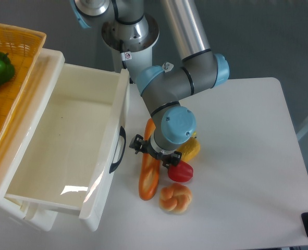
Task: Pick up the long bread
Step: 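Close the gripper around the middle of the baguette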
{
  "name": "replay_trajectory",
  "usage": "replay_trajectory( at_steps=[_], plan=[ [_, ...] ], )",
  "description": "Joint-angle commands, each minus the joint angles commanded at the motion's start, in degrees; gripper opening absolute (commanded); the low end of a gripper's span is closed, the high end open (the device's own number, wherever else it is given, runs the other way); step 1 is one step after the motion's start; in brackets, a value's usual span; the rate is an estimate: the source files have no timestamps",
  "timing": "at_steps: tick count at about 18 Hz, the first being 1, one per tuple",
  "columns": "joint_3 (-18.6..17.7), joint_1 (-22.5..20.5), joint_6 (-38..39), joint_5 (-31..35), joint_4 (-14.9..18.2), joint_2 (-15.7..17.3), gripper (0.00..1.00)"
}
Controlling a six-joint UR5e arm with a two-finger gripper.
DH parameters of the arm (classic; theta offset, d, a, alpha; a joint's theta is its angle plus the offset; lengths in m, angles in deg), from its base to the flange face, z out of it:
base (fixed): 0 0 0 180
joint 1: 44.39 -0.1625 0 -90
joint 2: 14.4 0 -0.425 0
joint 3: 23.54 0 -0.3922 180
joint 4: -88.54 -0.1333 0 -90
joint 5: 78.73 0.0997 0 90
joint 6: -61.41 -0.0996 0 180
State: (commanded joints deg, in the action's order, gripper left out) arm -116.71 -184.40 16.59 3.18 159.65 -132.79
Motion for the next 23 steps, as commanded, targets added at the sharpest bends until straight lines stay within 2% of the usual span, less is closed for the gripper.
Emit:
replay_trajectory(
  at_steps=[6,23],
  plan=[
    [0.09,0.09,0.18,0.26,-3.08,-1.49,1.00],
    [0.00,1.06,0.26,1.49,-4.40,-2.99,1.00]
  ],
)
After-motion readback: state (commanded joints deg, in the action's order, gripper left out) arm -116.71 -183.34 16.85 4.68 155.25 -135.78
